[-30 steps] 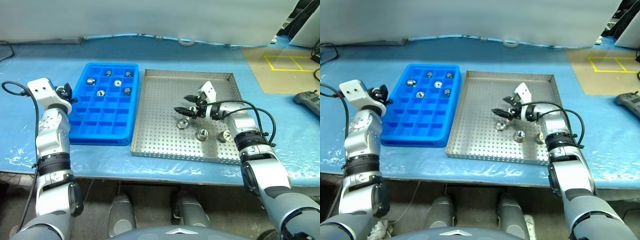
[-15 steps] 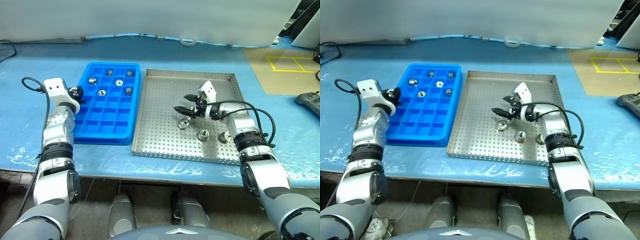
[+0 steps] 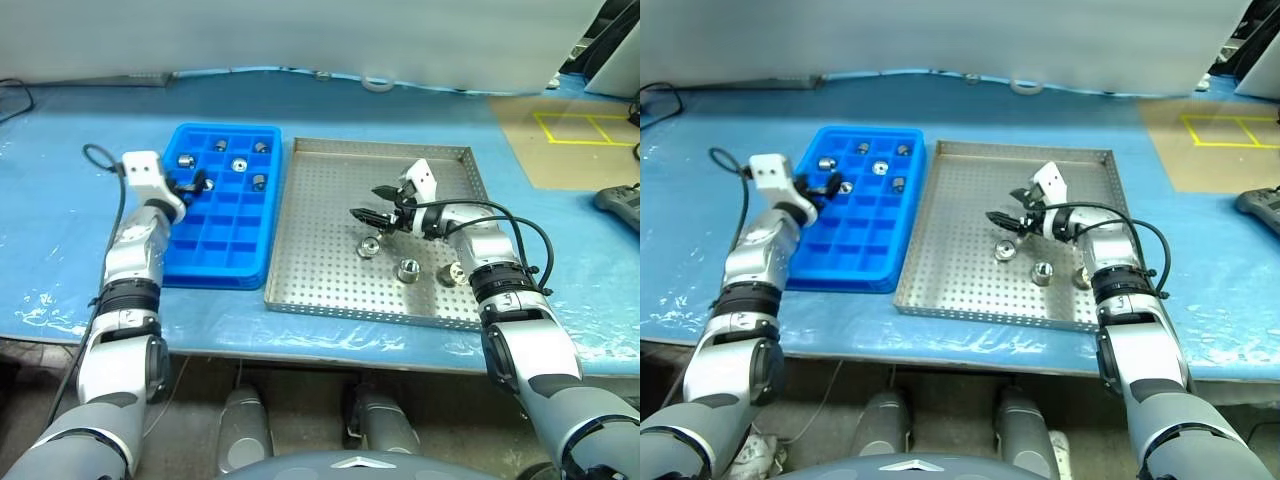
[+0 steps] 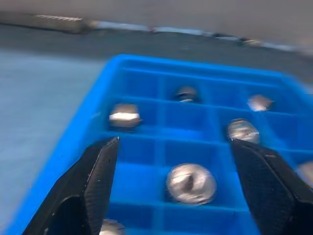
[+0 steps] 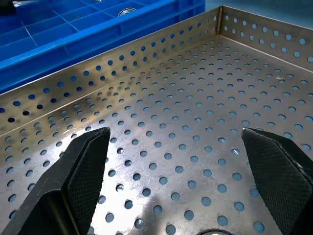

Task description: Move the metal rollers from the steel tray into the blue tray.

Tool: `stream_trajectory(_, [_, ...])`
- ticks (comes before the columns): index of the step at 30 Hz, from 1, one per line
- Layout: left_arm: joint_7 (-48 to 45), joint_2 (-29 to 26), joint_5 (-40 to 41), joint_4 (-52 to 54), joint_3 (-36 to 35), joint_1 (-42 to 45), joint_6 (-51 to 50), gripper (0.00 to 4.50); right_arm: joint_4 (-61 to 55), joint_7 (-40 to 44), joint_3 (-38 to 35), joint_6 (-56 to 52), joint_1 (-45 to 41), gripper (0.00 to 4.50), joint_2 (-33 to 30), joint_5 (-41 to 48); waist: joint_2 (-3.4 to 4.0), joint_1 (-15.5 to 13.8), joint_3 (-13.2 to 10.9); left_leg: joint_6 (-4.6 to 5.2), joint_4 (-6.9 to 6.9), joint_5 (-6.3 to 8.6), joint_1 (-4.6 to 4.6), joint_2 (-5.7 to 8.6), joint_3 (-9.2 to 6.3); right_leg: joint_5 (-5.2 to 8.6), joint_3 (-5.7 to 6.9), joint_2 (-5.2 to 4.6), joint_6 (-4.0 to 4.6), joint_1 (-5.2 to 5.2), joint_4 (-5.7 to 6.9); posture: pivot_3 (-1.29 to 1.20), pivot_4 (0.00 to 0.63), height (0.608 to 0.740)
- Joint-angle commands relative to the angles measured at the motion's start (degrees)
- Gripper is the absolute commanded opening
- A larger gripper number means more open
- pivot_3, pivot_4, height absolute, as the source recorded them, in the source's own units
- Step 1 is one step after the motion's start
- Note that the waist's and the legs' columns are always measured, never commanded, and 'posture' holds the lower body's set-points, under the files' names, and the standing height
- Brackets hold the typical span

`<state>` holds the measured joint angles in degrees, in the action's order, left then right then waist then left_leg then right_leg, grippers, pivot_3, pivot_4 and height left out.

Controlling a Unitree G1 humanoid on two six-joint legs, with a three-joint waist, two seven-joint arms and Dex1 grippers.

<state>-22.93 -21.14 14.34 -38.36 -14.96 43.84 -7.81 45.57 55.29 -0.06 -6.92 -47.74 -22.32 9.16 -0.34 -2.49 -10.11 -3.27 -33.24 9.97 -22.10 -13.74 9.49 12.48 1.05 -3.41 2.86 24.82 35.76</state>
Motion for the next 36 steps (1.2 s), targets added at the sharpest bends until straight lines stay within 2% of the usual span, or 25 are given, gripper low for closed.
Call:
stream_trajectory(1, [-12.2,3.5,2.6,2.1,4.8,5.3,1.2,3.98,-7.0,-2.6,-3.8,-1.4,1.9,4.50,-1.2,2.8,0.00,-0.1,0.0,-0.01,0.00,-0.02,-0.03,0.03,0.01,0.00,-0.01,-0.03,0.00,-0.01,-0.02,-0.36,0.150,0.740])
stream_trajectory(7, [-25.0,9.5,0.7,-6.5,12.0,10.1,1.3,3.98,-20.8,-9.8,-8.5,-5.8,11.1,4.50,-3.5,4.5,-0.01,1.9,0.0,0.12,0.02,0.04,0.11,0.09,0.33,-0.13,-0.44,0.05,-0.21,-0.04,-0.10,-0.61,0.150,0.740])
stream_trajectory(12, [-31.5,13.1,-2.4,-15.5,16.0,12.9,2.9,3.98,-35.8,-17.3,-15.7,-11.6,22.5,4.50,-5.3,7.5,-0.01,5.2,0.0,0.30,0.06,0.15,0.11,0.15,0.46,-0.37,-0.77,0.18,-0.62,-0.04,-0.46,-0.70,0.150,0.740])
stream_trajectory(15, [-35.3,14.1,-4.1,-18.7,17.7,13.4,3.1,3.98,-41.5,-20.2,-17.6,-14.3,27.3,4.50,-5.5,8.4,0.00,7.5,0.0,0.55,0.09,0.30,0.14,0.24,0.50,-0.45,-0.99,0.19,-0.76,-0.16,-0.93,-0.77,0.150,0.740])
stream_trajectory(21, [-43.5,14.5,-9.7,-19.3,24.2,11.1,5.0,3.98,-44.6,-22.1,-16.0,-16.4,29.4,4.50,-5.1,8.5,-0.01,12.9,0.0,0.78,-0.11,0.52,0.37,0.66,0.58,-0.63,-1.20,-0.03,-0.96,-0.51,-1.16,-0.78,0.150,0.740])
stream_trajectory(24, [-43.5,13.2,-14.8,-19.7,28.7,9.0,7.5,3.98,-44.1,-22.6,-15.1,-16.6,28.0,4.50,-5.3,8.5,0.02,15.6,0.0,0.88,-0.16,0.63,0.28,0.88,0.55,-0.65,-1.19,-0.25,-1.01,-0.64,-1.24,-0.77,0.150,0.740])
stream_trajectory(27, [-38.3,12.0,-18.2,-21.2,30.0,7.9,10.5,3.36,-42.9,-22.3,-14.4,-16.4,26.4,4.50,-5.3,8.6,0.06,17.4,0.0,1.17,-0.30,0.69,0.14,0.97,0.46,-0.67,-1.06,-0.40,-1.08,-0.73,-1.34,-0.74,0.150,0.740])
stream_trajectory(31, [-36.2,10.6,-19.3,-20.4,30.1,6.5,12.4,2.04,-40.6,-21.5,-12.8,-15.9,24.2,4.50,-5.2,8.2,0.06,18.7,0.0,1.50,-0.76,0.90,0.12,1.02,0.46,-0.66,-0.94,-0.61,-1.09,-0.92,-1.35,-0.70,0.150,0.740])
stream_trajectory(33, [-36.0,11.0,-16.5,-18.6,27.6,5.9,11.4,1.92,-39.1,-20.9,-12.0,-15.4,22.8,4.50,-5.2,8.1,0.06,19.0,0.0,1.57,-0.92,1.01,0.12,1.10,0.45,-0.66,-0.87,-0.79,-1.09,-1.00,-1.36,-0.67,0.150,0.740])
stream_trajectory(36, [-37.6,13.1,-5.9,-11.9,19.2,5.4,4.5,1.92,-35.7,-19.5,-10.6,-14.6,19.9,4.50,-5.0,8.0,0.04,19.1,0.0,1.63,-0.97,1.09,0.10,1.42,0.45,-0.66,-0.89,-0.93,-1.09,-1.01,-1.36,-0.60,0.150,0.740])
